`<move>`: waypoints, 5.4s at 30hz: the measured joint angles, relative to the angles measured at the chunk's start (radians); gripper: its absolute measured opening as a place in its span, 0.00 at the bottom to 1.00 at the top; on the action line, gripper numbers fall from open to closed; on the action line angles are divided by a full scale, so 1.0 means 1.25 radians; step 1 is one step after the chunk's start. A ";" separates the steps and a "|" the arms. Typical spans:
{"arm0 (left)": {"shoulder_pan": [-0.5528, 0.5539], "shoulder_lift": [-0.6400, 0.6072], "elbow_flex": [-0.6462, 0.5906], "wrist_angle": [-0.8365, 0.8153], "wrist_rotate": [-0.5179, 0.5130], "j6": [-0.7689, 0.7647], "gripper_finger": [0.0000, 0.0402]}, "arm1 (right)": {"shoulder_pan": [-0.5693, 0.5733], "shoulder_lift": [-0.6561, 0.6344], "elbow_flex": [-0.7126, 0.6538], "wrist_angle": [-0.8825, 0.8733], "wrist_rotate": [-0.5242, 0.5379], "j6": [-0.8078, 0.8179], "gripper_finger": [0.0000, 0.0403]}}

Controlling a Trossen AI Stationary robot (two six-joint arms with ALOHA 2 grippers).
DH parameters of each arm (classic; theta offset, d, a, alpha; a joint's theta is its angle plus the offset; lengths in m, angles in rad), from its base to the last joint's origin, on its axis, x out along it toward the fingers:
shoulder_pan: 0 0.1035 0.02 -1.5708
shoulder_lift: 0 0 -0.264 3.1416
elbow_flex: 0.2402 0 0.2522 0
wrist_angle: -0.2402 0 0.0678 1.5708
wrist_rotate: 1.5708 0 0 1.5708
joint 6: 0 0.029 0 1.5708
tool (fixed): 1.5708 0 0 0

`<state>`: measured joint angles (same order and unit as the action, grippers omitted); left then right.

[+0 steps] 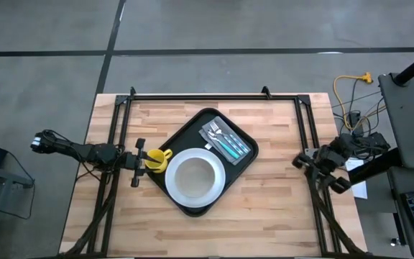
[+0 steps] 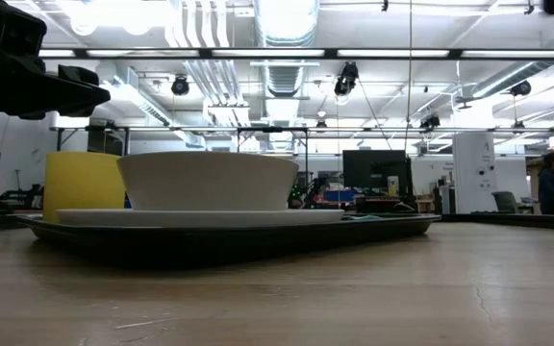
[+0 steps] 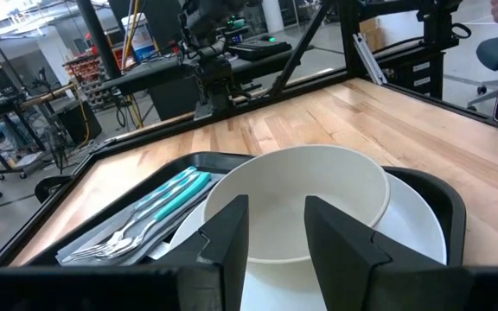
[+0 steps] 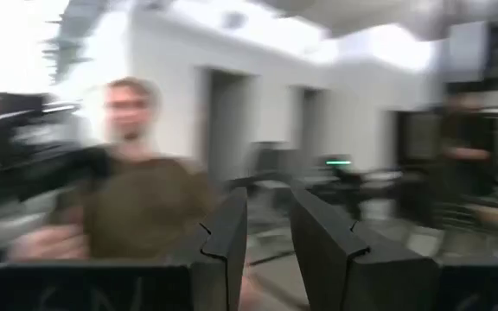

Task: Set up tray
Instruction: Return to Home Position

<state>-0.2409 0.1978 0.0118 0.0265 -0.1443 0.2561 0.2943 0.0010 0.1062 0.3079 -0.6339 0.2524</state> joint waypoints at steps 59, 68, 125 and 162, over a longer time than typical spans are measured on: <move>0.000 0.000 0.000 0.000 0.000 0.000 0.25 | 0.000 0.001 0.000 -0.248 0.641 -0.204 0.18; 0.000 0.000 0.000 0.000 0.000 0.000 0.25 | 0.000 0.001 0.000 -0.248 0.641 -0.204 0.18; 0.000 0.000 0.000 0.000 0.000 0.000 0.25 | 0.000 0.002 0.000 -0.248 0.640 -0.203 0.18; 0.000 0.000 0.000 0.000 0.000 0.000 0.25 | 0.000 0.002 0.000 -0.248 0.640 -0.203 0.21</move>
<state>-0.2409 0.1978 0.0120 0.0267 -0.1444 0.2561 0.2946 0.0029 0.1066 -0.0022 0.1666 -0.0013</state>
